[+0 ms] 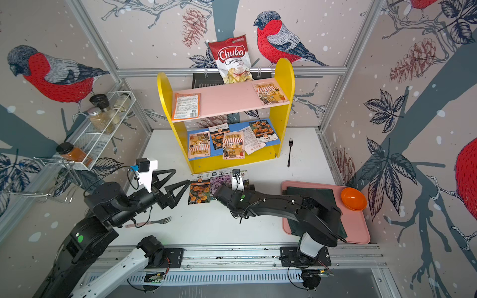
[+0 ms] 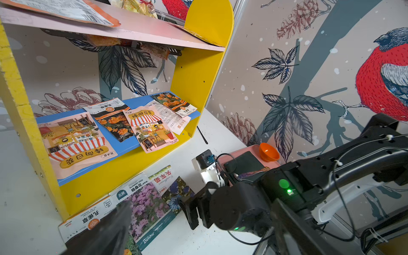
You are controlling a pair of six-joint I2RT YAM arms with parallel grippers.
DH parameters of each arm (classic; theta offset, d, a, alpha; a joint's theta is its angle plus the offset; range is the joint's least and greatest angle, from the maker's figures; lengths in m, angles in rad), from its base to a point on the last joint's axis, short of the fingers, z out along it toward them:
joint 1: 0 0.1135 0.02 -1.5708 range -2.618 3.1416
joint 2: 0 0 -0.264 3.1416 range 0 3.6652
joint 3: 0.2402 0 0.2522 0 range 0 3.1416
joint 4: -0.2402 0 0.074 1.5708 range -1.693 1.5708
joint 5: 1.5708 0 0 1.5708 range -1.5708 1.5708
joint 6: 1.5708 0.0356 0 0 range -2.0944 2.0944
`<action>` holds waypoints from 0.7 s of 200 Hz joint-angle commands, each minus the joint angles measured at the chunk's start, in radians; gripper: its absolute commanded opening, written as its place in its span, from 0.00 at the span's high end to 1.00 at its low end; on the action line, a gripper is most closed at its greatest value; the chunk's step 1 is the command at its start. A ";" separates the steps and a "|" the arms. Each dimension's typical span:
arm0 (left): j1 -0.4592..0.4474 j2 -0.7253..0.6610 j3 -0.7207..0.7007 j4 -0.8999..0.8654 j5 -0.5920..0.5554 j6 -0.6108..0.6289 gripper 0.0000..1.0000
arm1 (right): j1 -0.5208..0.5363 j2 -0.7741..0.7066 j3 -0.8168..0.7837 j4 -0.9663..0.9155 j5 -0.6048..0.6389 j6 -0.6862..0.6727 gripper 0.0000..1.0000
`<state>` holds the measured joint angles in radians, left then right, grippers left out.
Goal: Take the seed bag off the shelf
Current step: Place the seed packet at the center of the board, then pick up the seed packet from the shelf.
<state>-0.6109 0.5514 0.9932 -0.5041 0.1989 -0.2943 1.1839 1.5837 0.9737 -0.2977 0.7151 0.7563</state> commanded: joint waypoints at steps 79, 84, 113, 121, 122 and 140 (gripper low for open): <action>-0.001 0.214 0.237 0.008 -0.078 0.108 0.02 | -0.069 -0.529 -0.175 0.213 -0.298 -0.159 0.00; 0.000 0.225 0.251 0.004 -0.082 0.111 0.03 | -0.082 -0.554 -0.177 0.221 -0.326 -0.161 0.00; -0.002 0.280 0.325 -0.028 -0.118 0.135 0.03 | -0.149 -0.617 -0.112 0.179 -0.455 -0.184 0.00; -0.001 0.294 0.346 -0.038 -0.132 0.143 0.03 | -0.158 -0.612 -0.078 0.160 -0.470 -0.193 0.00; -0.001 0.296 0.348 -0.039 -0.133 0.144 0.03 | -0.159 -0.612 -0.075 0.157 -0.471 -0.193 0.00; -0.001 0.337 0.416 -0.089 -0.194 0.164 0.03 | -0.196 -0.574 0.019 0.114 -0.526 -0.194 0.02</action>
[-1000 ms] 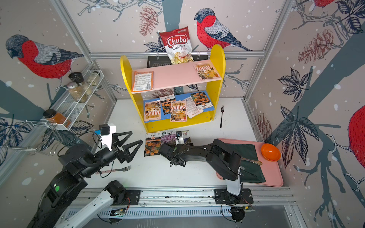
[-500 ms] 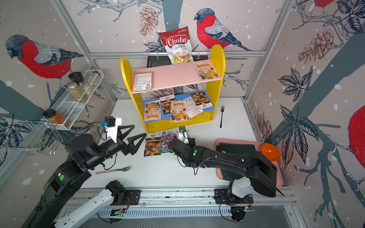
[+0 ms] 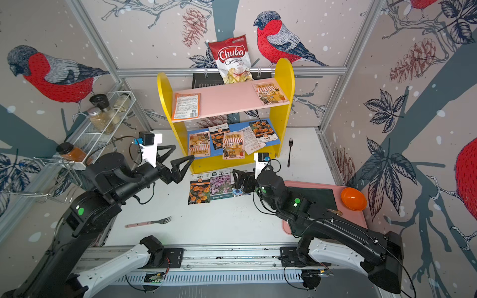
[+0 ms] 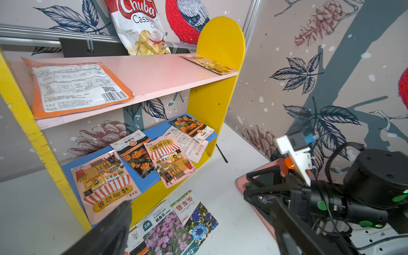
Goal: Take the seed bag off the shelf
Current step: Pick up the seed packet from the shelf.
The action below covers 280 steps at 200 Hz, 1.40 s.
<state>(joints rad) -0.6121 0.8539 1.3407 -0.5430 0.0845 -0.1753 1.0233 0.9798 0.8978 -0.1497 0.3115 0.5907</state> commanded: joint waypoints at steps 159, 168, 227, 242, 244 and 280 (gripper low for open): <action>0.000 0.055 0.186 -0.212 -0.303 0.020 0.02 | -0.194 0.597 0.784 0.044 -0.600 0.157 0.55; 0.000 0.047 0.181 -0.209 -0.302 0.022 0.02 | -0.199 0.619 0.799 0.066 -0.615 0.180 0.56; 0.000 -0.011 0.137 -0.200 -0.284 0.051 0.02 | -0.216 0.755 0.913 0.133 -0.623 0.273 0.63; 0.001 -0.031 0.118 -0.195 -0.278 0.053 0.02 | -0.218 0.790 0.946 0.141 -0.626 0.289 0.63; 0.000 -0.033 0.114 -0.195 -0.278 0.054 0.02 | -0.217 0.796 0.951 0.141 -0.625 0.291 0.63; 0.000 -0.059 0.090 -0.201 -0.282 0.058 0.02 | -0.218 0.858 1.013 0.135 -0.622 0.310 0.63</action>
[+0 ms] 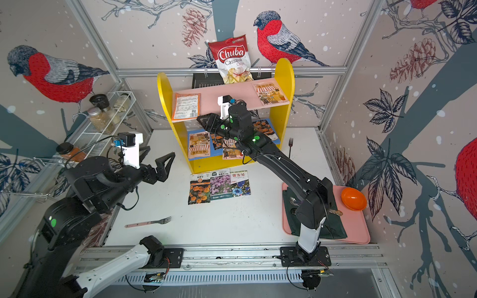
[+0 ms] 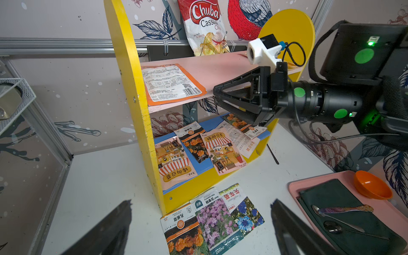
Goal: Take the seed bag off the shelf
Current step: Pick up the seed packet from the shelf.
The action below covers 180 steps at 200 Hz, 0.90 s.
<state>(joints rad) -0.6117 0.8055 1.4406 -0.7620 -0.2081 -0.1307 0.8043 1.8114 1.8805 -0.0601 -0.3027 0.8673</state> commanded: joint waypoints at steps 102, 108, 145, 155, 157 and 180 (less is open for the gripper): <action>0.000 -0.061 -0.059 0.027 0.022 0.014 0.02 | -0.013 0.110 0.136 0.033 -0.008 0.063 0.68; 0.000 -0.062 -0.064 0.028 0.023 0.011 0.02 | -0.014 0.114 0.140 0.030 -0.007 0.065 0.68; 0.000 -0.078 -0.078 0.029 0.028 0.005 0.02 | -0.023 0.129 0.155 0.022 -0.006 0.070 0.71; 0.001 -0.081 -0.080 0.031 0.030 0.005 0.02 | -0.025 0.133 0.156 0.020 -0.006 0.071 0.72; 0.000 -0.083 -0.081 0.030 0.030 0.005 0.02 | -0.025 0.132 0.156 0.021 -0.005 0.071 0.72; 0.000 -0.086 -0.088 0.032 0.034 0.003 0.02 | -0.028 0.141 0.166 0.014 -0.004 0.073 0.77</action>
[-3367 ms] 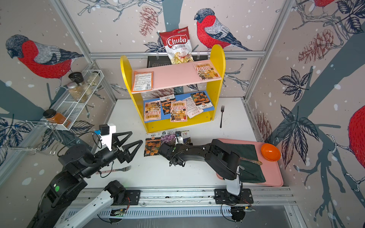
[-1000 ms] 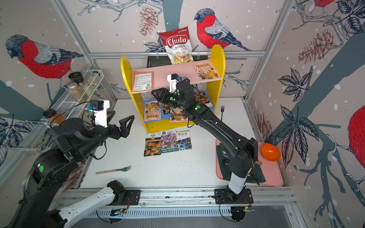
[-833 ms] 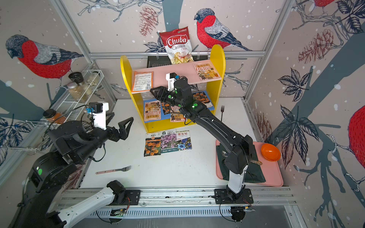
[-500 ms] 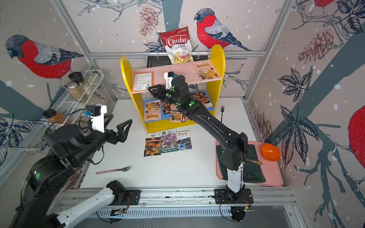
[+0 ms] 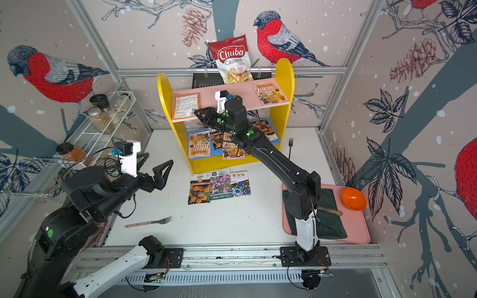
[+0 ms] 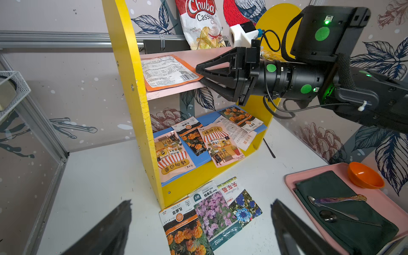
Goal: Take the seed bag off the shelf
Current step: Pick up the seed packet from the shelf.
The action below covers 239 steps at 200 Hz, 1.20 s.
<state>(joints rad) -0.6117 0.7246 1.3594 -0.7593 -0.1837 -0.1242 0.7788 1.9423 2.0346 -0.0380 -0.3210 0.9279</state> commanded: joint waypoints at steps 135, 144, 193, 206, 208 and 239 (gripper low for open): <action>0.000 -0.070 -0.124 0.218 0.128 -0.170 0.02 | -0.027 -0.159 -0.218 0.066 0.044 -0.006 1.00; 0.000 -0.073 -0.142 0.254 0.137 -0.219 0.02 | -0.033 -0.182 -0.255 0.076 0.044 -0.008 1.00; 0.001 -0.084 -0.285 0.448 0.140 -0.463 0.05 | -0.072 -0.298 -0.420 0.134 0.021 -0.003 1.00; 0.001 -0.077 -0.309 0.487 0.130 -0.500 0.06 | -0.079 -0.319 -0.444 0.140 0.013 -0.006 1.00; 0.000 -0.076 -0.311 0.495 0.131 -0.502 0.06 | -0.080 -0.322 -0.446 0.141 0.013 -0.007 1.00; 0.006 -0.045 -0.333 0.607 0.139 -0.541 0.10 | -0.090 -0.341 -0.462 0.148 -0.004 -0.005 1.00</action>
<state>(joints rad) -0.6117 0.6655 1.0363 -0.3233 -0.0525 -0.5972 0.6930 1.6169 1.5810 0.0551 -0.2981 0.9401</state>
